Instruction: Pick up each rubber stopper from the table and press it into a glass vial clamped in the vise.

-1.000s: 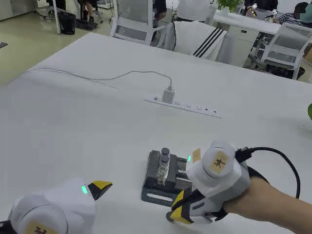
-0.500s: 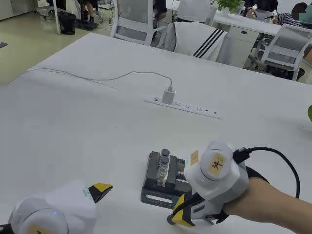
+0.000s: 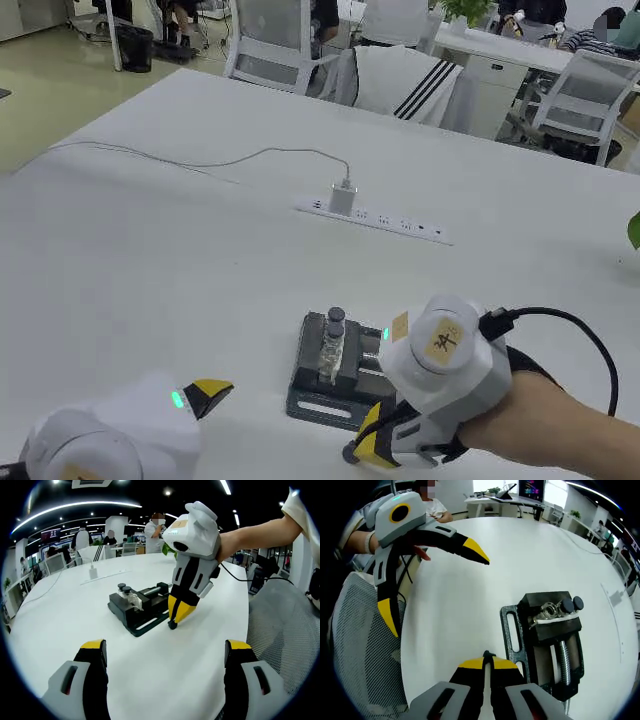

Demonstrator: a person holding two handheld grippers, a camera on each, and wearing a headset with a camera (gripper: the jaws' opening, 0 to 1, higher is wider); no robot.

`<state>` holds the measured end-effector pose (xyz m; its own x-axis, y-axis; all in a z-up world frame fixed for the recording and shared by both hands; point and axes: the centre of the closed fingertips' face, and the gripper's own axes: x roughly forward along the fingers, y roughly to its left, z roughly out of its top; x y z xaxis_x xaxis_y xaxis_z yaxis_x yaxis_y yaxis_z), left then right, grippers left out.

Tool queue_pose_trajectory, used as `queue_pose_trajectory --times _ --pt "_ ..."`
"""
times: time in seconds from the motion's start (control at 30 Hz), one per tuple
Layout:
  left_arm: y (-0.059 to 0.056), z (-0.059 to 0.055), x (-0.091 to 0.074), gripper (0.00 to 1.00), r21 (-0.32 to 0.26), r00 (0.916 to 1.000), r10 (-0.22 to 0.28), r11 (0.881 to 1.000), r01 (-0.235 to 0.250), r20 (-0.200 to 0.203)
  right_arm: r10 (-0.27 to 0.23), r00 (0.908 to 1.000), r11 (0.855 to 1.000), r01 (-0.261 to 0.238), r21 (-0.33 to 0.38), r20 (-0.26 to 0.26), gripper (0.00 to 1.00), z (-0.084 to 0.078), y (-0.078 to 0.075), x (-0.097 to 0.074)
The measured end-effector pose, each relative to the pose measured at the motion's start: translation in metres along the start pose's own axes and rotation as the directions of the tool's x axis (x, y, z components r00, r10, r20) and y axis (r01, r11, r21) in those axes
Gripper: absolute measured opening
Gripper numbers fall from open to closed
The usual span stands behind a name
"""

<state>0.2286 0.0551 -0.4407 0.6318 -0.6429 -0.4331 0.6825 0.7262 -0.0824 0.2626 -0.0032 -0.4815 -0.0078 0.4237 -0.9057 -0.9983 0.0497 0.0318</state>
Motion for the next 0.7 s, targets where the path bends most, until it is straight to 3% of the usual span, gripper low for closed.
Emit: queue_pose_trajectory --times 0.7 --pt "0.0017 -0.0017 -0.0014 0.97 -0.007 1.0000 0.007 1.000 -0.007 0.002 0.010 0.9997 0.999 -0.011 0.043 0.024 0.00 0.0020 0.0006 -0.0011"
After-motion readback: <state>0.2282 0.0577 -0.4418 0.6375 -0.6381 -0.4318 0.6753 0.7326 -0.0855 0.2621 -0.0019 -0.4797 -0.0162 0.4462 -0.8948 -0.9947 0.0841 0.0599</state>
